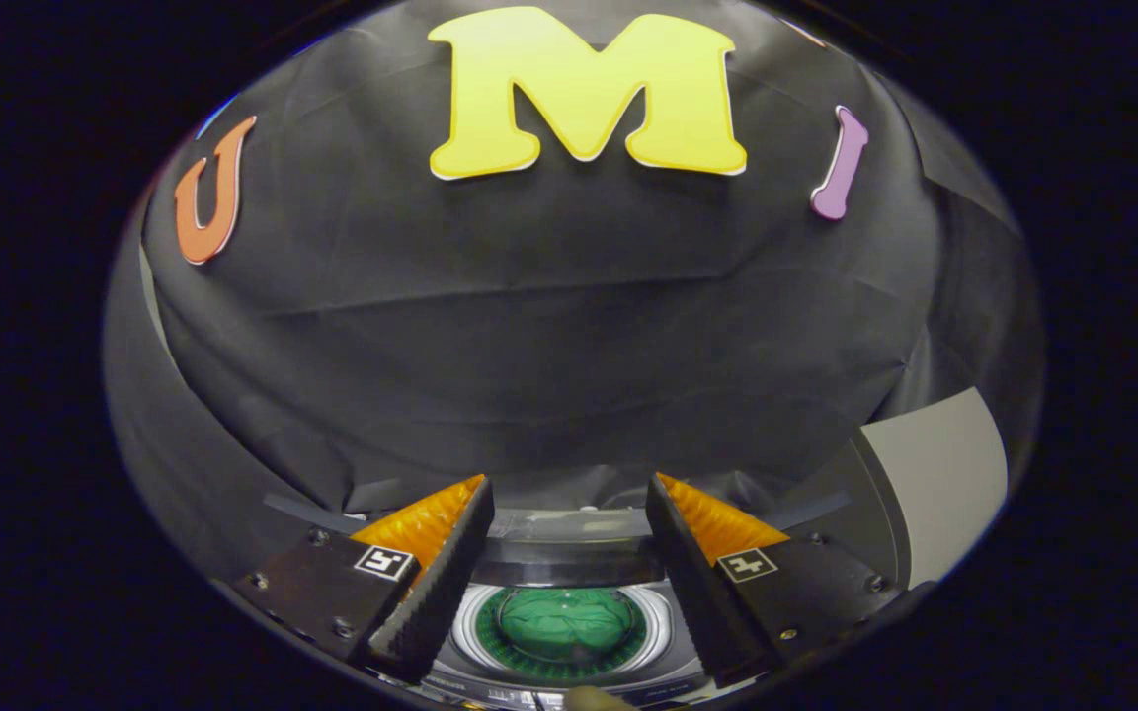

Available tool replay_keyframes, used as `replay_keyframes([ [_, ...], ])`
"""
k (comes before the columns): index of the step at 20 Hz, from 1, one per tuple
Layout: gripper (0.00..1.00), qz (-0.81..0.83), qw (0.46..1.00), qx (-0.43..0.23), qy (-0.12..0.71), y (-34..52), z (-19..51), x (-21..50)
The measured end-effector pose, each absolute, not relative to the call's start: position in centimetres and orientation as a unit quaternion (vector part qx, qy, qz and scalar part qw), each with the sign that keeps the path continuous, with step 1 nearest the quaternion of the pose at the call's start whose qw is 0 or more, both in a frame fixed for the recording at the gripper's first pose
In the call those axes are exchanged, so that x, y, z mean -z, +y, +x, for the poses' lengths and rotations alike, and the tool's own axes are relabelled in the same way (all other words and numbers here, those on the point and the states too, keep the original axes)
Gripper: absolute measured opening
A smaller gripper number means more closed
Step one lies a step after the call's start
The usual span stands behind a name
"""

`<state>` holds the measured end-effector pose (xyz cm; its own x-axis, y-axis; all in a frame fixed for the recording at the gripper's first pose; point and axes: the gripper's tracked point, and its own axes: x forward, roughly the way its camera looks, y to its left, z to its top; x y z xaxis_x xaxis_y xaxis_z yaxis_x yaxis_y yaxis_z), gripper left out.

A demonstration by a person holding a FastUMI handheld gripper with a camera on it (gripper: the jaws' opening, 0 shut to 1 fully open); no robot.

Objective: Put the clothes into the washing machine and then close the washing machine lid.

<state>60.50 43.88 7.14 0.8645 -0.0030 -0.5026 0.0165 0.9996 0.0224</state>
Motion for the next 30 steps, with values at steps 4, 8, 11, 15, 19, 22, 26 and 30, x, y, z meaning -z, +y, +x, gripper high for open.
replay_keyframes([
  [4, 0.97, 0.011, 0.967, 0.000, 0.253, 43.9, 59.1, -6.8],
  [8, 0.97, 0.008, 0.970, -0.007, 0.242, 43.9, 57.8, -6.3],
  [11, 0.97, 0.010, 0.971, -0.010, 0.240, 43.9, 56.7, -5.9],
  [15, 0.97, 0.010, 0.971, -0.014, 0.240, 43.9, 55.5, -5.1],
  [19, 0.97, 0.009, 0.970, -0.020, 0.242, 43.9, 54.1, -4.2],
  [22, 0.97, 0.005, 0.969, -0.026, 0.245, 43.9, 52.8, -3.2],
  [26, 0.97, -0.013, 0.964, -0.033, 0.262, 44.0, 50.6, -0.8],
  [30, 0.97, -0.020, 0.957, -0.038, 0.288, 43.7, 48.7, 2.2],
])
